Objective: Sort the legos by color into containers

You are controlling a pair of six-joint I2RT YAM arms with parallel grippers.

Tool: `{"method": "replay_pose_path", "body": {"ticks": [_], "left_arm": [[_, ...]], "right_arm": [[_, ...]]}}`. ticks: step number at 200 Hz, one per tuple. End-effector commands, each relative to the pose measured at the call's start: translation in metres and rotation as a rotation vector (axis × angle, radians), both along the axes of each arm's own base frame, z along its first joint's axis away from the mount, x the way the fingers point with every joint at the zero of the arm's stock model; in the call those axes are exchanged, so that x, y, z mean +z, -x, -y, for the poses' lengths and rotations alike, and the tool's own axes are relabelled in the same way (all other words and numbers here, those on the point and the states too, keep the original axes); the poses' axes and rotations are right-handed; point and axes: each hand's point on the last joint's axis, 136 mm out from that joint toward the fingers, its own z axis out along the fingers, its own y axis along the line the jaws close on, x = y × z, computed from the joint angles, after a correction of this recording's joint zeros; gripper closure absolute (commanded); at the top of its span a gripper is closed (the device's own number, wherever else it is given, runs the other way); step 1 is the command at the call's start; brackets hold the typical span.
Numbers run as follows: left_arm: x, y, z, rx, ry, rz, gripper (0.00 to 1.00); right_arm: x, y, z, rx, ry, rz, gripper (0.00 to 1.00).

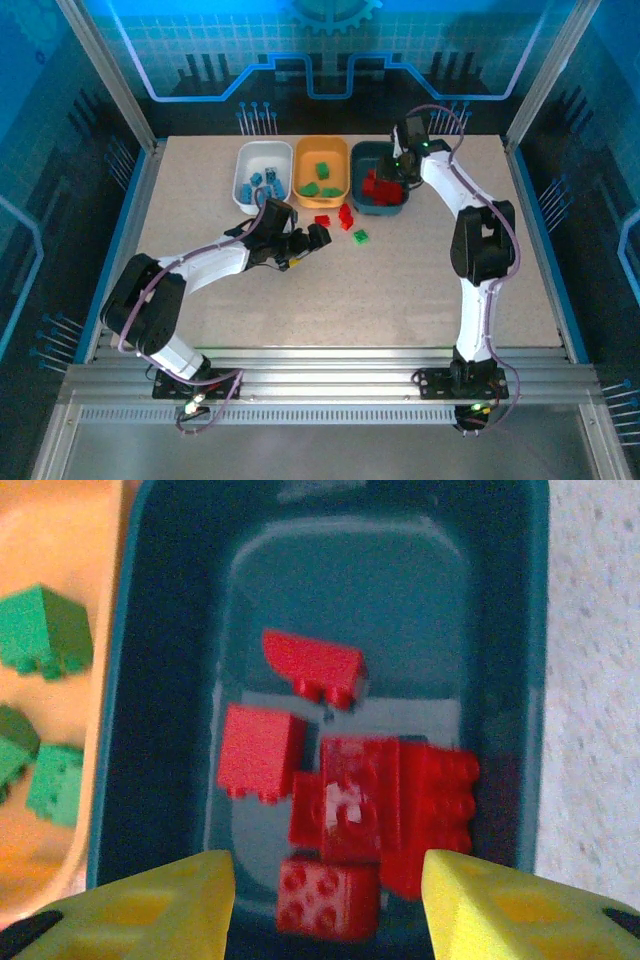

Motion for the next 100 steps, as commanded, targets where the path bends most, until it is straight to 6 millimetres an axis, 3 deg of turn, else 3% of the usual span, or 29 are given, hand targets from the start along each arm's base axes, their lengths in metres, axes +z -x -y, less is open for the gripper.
{"method": "replay_pose_path", "body": {"ticks": [1,19,60,77,100], "left_arm": [[0.018,-0.002,-0.009,-0.003,-0.030,0.057,0.01],[0.020,-0.003,-0.025,0.032,-0.032,0.063,0.01],[0.015,0.010,-0.081,0.171,-0.028,0.058,0.01],[0.013,0.021,-0.108,0.231,-0.036,0.055,0.01],[0.010,0.037,-0.140,0.315,-0.040,0.058,0.01]], "right_arm": [[0.027,0.026,-0.012,0.012,-0.017,0.059,0.46],[0.018,0.058,-0.034,0.051,-0.002,0.070,0.44],[-0.042,0.130,-0.082,0.189,0.072,-0.035,0.37],[-0.065,0.142,-0.092,0.245,0.101,-0.081,0.34],[-0.088,0.140,-0.090,0.246,0.144,-0.130,0.34]]}}
